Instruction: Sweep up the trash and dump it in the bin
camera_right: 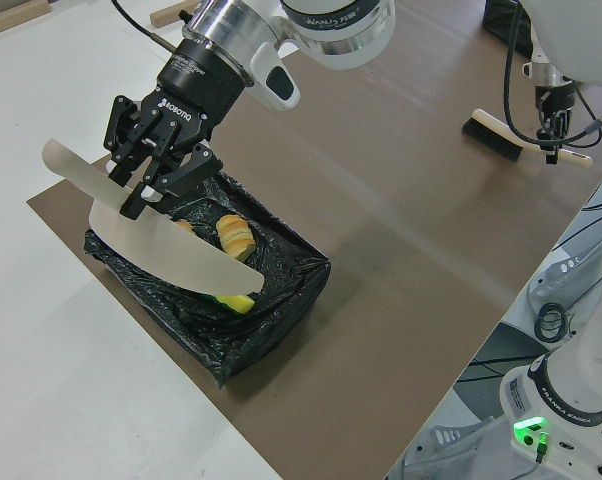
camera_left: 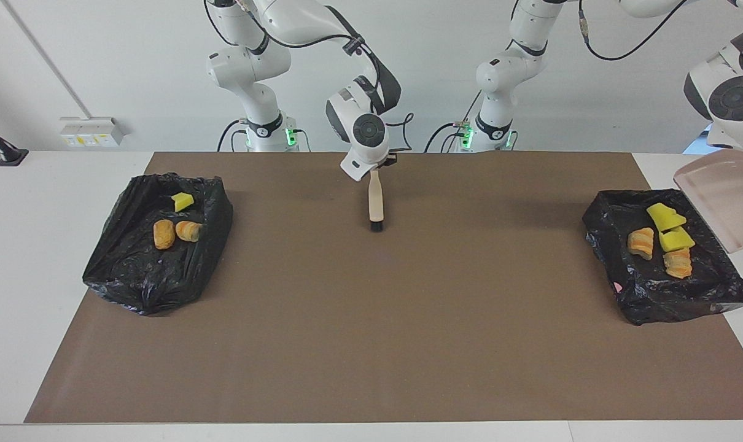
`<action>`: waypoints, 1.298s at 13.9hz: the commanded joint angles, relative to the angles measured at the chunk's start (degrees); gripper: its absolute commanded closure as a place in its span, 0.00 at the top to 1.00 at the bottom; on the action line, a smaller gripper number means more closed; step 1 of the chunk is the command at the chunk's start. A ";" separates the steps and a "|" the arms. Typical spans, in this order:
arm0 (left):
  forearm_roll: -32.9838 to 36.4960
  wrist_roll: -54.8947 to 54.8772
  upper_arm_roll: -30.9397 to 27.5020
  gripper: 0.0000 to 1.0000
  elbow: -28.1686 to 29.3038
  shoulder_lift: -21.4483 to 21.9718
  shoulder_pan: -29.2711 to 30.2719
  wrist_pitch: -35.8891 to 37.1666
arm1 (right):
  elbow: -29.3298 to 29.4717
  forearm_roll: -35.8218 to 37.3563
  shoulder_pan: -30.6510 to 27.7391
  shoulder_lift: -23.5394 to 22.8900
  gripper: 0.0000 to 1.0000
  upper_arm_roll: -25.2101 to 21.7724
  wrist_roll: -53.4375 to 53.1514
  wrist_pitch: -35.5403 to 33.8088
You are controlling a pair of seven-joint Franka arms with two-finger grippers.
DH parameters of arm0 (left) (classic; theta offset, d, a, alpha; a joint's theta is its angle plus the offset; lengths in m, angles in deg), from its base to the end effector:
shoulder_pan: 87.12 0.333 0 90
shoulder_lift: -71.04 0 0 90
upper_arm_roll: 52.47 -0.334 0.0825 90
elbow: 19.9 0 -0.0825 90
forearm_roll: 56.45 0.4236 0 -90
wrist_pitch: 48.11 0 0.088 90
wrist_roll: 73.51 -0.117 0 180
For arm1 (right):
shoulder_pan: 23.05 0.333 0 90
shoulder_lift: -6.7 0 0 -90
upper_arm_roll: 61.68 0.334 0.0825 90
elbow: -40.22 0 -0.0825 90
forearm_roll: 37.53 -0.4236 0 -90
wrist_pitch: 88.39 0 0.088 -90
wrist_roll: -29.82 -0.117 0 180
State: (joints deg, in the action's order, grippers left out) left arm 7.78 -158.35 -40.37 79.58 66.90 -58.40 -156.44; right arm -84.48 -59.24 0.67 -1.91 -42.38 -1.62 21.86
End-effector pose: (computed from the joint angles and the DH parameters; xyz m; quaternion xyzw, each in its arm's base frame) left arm 0.5959 0.2605 0.5769 -0.6223 0.5971 0.3677 0.3477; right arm 0.3715 0.3873 0.2883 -0.9634 -0.0018 0.2664 0.0294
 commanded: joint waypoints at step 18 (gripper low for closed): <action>-48.39 82.59 0.46 0.00 -11.47 -13.76 -41.45 14.99 | 18.08 20.47 -12.81 1.14 1.00 -0.93 0.94 1.64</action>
State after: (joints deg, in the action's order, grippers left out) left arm -37.62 -85.30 -38.80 76.12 60.03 -95.74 -142.63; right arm -67.87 -41.10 -11.10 -1.15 -43.88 -1.09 24.71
